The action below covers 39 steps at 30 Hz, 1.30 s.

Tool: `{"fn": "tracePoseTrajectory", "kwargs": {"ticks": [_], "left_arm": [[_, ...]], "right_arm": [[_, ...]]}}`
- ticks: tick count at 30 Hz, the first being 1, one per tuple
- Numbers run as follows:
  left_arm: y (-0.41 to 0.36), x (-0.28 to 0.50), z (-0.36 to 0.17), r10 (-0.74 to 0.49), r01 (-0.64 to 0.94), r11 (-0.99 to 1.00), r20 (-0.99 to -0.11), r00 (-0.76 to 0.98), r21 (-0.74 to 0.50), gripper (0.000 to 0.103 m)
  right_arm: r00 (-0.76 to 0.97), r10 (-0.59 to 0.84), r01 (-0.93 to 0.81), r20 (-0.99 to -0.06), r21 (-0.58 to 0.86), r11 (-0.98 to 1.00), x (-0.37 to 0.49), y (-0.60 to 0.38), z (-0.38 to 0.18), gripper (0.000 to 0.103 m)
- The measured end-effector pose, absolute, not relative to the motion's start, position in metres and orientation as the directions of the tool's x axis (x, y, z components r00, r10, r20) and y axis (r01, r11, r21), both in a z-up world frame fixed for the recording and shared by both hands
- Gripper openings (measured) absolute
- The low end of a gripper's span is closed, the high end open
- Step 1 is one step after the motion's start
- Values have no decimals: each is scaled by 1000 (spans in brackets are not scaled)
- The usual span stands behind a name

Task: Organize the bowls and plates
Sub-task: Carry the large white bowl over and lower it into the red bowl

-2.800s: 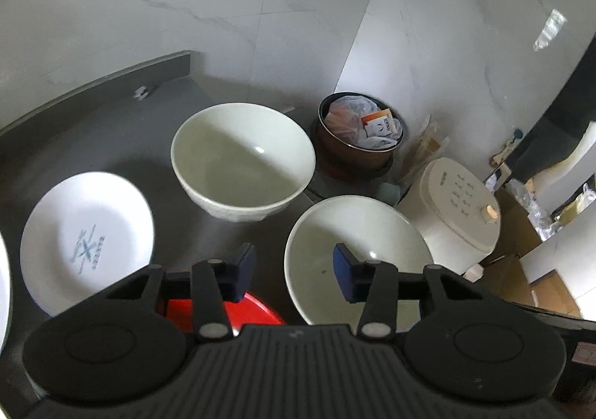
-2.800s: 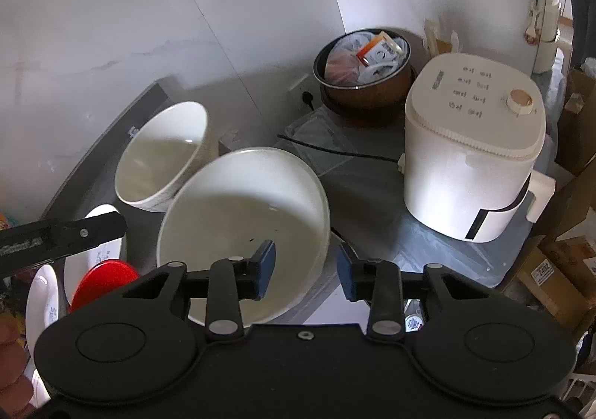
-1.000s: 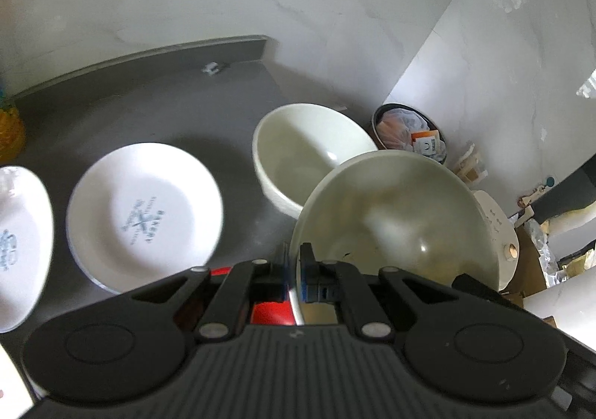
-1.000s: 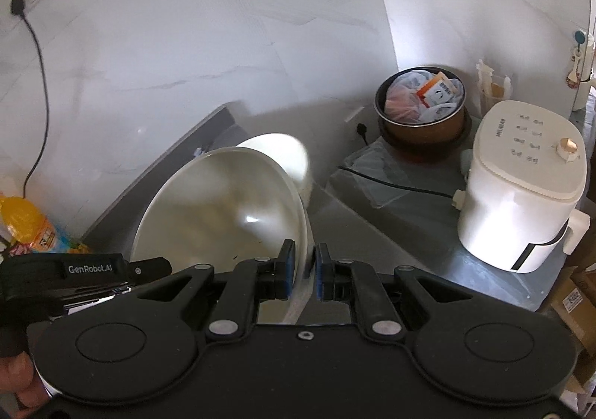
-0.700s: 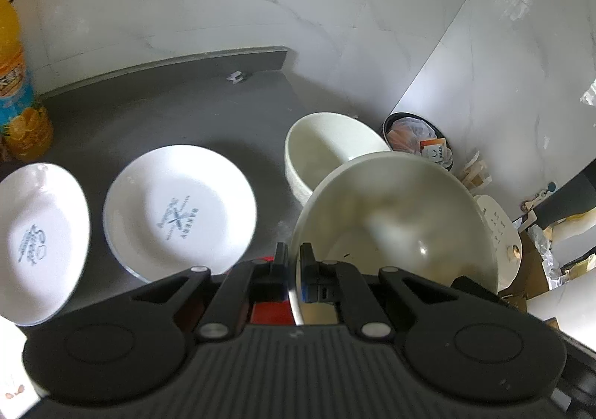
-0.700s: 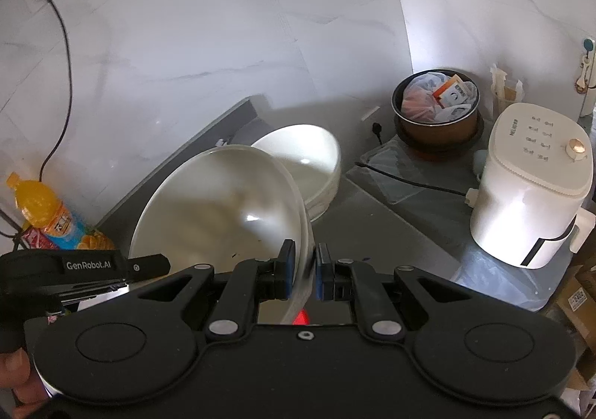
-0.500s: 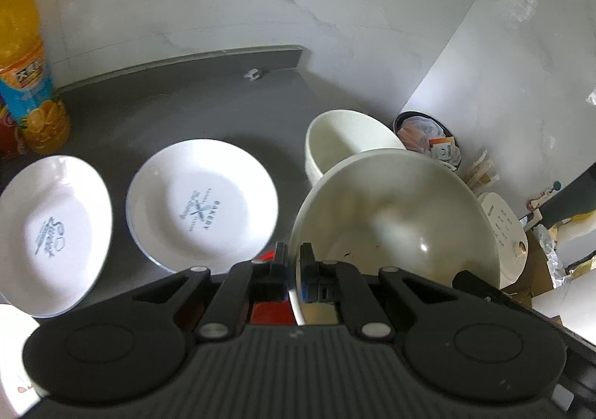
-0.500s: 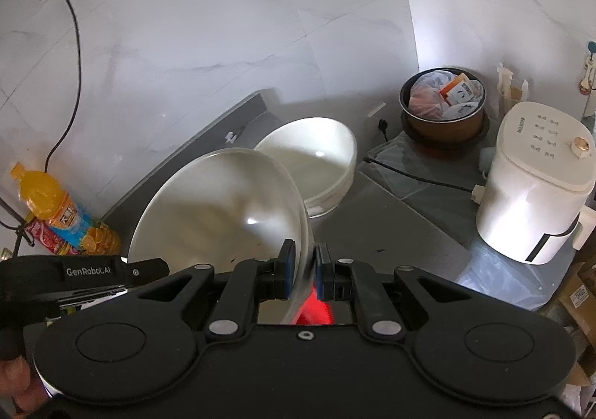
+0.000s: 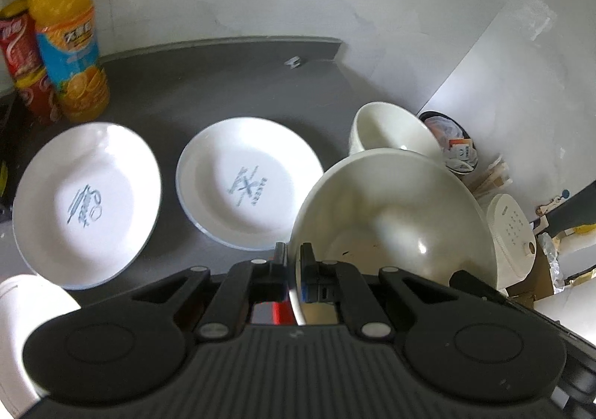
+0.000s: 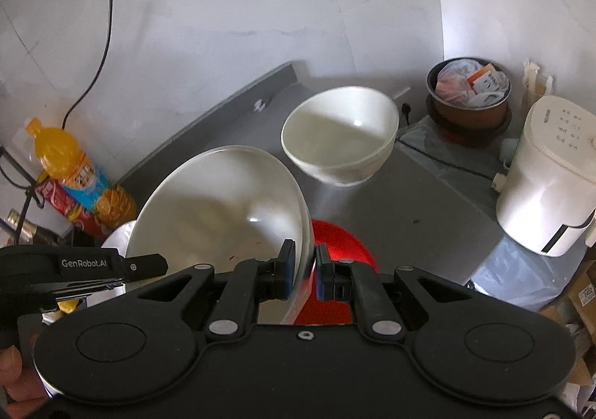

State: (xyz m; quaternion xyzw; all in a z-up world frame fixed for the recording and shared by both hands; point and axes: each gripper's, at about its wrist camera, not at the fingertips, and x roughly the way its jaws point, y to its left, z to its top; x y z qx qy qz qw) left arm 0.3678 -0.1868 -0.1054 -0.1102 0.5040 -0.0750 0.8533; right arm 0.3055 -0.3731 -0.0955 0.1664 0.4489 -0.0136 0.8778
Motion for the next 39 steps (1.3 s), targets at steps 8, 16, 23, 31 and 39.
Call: {"fn": "tracePoseTrajectory", "kwargs": {"ticks": [8,16,23,31,39], "left_arm": [[-182,369,-121,-244,6,963,-863,443,-269,5],[-194,364,-136,-265,21,959,-876,403,-281,5],[-195,361,-152,-255,3,962,-893,370,-274,5],[-199,362,-155,-232,-5,967,-892,387,-253,5],[-199,366,-159,-202,-24,974,-908,367,-226,9]], "right_arm": [[571,120,178,-812,266,948,308,-370,-105,11],[545,95,195,-833,236,952,300,-379,-116,11],[516,96,200,-851,228,953,295,-381,-131,11],[498,98,194,-862,221,956,298,-383,-140,10],[469,71,202,-880,185,962,307,-386,-150,9]]}}
